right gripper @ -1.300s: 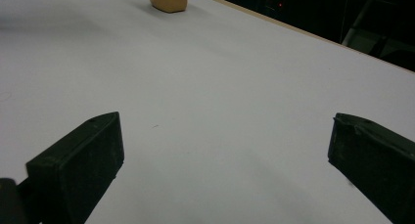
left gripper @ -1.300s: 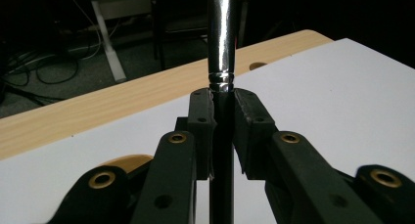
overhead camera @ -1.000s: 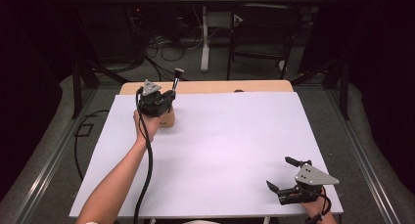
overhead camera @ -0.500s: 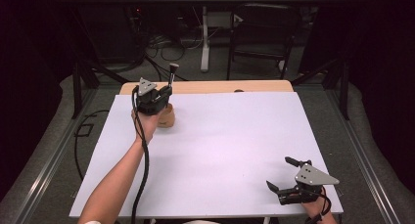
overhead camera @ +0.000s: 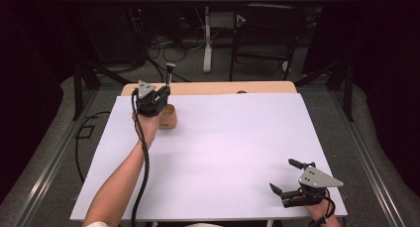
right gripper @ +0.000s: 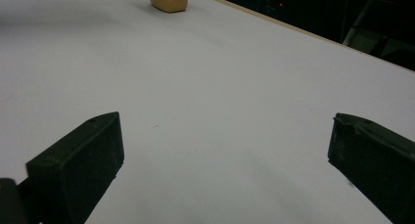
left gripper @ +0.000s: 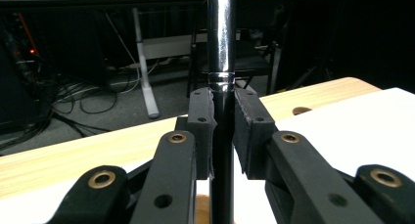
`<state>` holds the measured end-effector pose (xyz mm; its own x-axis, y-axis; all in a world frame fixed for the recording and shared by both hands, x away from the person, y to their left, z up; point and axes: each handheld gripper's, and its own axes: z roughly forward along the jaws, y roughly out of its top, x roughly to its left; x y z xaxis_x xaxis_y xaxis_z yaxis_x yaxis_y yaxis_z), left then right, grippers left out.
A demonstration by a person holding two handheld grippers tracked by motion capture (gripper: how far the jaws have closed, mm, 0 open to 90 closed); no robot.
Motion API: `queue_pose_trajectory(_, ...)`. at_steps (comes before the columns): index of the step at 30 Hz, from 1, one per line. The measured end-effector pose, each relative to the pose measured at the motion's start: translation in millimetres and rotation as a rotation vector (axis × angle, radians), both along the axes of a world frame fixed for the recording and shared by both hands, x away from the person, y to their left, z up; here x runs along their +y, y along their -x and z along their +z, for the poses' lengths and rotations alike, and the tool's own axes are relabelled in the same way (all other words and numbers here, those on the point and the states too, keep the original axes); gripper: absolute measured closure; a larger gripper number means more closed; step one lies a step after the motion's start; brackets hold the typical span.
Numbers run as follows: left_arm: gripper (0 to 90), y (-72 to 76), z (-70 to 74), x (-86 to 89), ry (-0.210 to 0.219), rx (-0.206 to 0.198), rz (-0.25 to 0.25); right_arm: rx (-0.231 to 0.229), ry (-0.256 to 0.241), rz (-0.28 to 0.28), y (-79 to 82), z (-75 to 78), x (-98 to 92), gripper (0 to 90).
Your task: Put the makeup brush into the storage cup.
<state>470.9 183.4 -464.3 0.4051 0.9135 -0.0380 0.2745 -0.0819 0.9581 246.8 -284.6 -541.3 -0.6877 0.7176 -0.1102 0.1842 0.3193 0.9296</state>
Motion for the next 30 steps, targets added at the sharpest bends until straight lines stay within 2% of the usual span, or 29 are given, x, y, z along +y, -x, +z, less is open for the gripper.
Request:
queue_pose_trajectory(10, 78.9, -6.1, -11.4, 1.0, -0.01, 0.007, 0.03, 0.001, 0.0, -0.001, -0.1, -0.1, 0.1, 0.0)
queue_pose_trajectory(30, 78.9, -11.0, -21.3, 1.7, -0.018, 0.012, 0.027, 0.004, 0.006, -0.001, -0.1, 0.1, 0.1, 0.0)
